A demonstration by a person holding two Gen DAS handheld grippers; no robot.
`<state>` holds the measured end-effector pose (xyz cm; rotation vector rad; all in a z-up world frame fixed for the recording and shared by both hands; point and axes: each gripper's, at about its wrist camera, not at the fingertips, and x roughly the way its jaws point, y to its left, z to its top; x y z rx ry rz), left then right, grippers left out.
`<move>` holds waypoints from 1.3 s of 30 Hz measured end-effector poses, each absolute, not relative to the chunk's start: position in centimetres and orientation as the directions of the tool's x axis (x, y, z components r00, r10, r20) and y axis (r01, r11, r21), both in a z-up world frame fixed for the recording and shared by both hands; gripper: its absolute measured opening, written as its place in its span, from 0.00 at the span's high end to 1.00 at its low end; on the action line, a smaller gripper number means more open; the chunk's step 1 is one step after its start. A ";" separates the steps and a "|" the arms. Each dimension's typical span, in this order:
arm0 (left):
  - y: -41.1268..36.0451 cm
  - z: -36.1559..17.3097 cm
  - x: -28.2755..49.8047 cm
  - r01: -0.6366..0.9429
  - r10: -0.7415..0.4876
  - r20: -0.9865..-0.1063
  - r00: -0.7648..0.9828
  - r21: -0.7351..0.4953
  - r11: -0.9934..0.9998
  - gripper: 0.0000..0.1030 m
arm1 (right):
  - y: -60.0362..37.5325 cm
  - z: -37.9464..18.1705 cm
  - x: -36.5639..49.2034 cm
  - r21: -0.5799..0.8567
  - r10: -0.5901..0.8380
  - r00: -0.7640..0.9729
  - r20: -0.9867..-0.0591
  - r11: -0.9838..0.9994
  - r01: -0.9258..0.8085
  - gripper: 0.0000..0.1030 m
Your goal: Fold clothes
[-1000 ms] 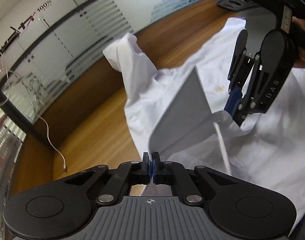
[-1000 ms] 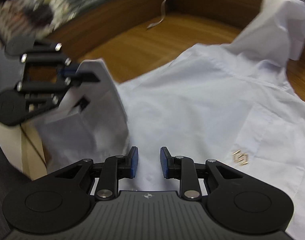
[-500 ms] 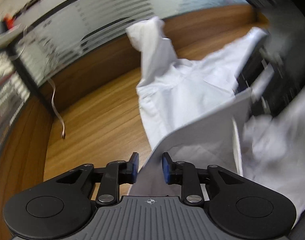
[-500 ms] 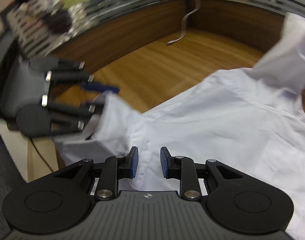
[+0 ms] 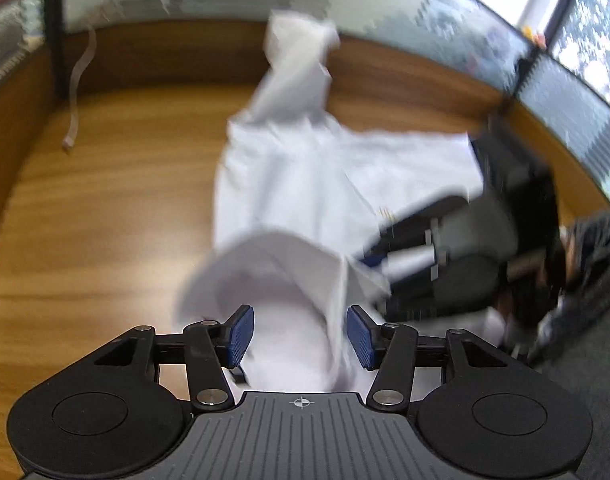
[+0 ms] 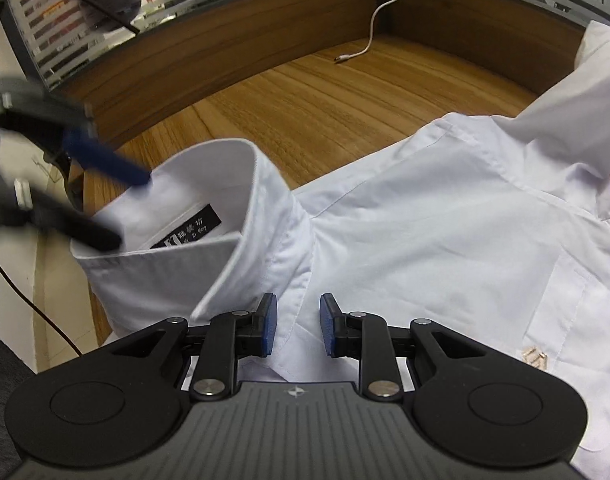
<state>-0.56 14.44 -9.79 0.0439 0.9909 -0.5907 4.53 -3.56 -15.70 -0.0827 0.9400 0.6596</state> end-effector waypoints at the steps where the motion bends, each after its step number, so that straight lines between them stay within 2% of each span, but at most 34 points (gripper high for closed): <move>1: 13.9 -10.2 -0.6 0.497 -0.451 -0.804 0.388 -0.229 0.837 0.47 | -3.8 -15.5 4.3 0.207 0.486 0.413 -0.770 0.803 -0.559 0.73; 6: 11.3 -11.9 -0.5 0.517 -0.420 -0.840 0.342 -0.205 0.831 0.46 | -6.0 -14.2 2.9 0.188 0.462 0.435 -0.773 0.822 -0.538 0.73; 8: 10.9 -12.1 -0.8 0.519 -0.418 -0.840 0.346 -0.200 0.831 0.49 | -7.4 -13.7 2.2 0.186 0.444 0.442 -0.779 0.838 -0.513 0.73; 9: 10.7 -12.2 -0.9 0.520 -0.420 -0.838 0.350 -0.199 0.831 0.59 | -8.1 -13.6 1.9 0.179 0.429 0.447 -0.785 0.847 -0.500 0.73; 10: 10.6 -12.3 -1.0 0.521 -0.421 -0.835 0.353 -0.198 0.830 0.78 | -8.9 -13.5 1.5 0.172 0.412 0.450 -0.793 0.858 -0.484 0.73; 11: 10.4 -12.4 -1.2 0.523 -0.423 -0.833 0.356 -0.198 0.829 0.90 | -9.7 -13.6 1.1 0.167 0.398 0.447 -0.801 0.866 -0.471 0.73; 13: 10.1 -12.6 -1.5 0.525 -0.426 -0.829 0.363 -0.196 0.828 0.95 | -11.1 -13.6 0.4 0.151 0.364 0.445 -0.818 0.883 -0.444 0.73; 25: 9.3 -6.7 -5.5 0.641 -0.545 -0.705 0.454 -0.166 0.749 0.95 | -18.3 -14.1 -2.4 0.049 0.199 0.427 -0.882 0.940 -0.336 0.70; 29: 8.9 -6.6 -5.7 0.624 -0.514 -0.706 0.487 -0.131 0.770 0.95 | -20.4 -13.7 -2.9 -0.002 0.162 0.410 -0.897 0.928 -0.372 0.58; 33: 8.9 -6.8 -5.7 0.588 -0.469 -0.713 0.521 -0.098 0.803 0.95 | -22.0 -13.7 -2.2 -0.026 0.156 0.368 -0.917 0.895 -0.446 0.58; 39: 8.8 -6.7 -6.1 0.517 -0.397 -0.705 0.587 -0.051 0.855 0.95 | -21.8 -14.9 -0.4 0.046 0.230 0.251 -0.940 0.817 -0.575 0.55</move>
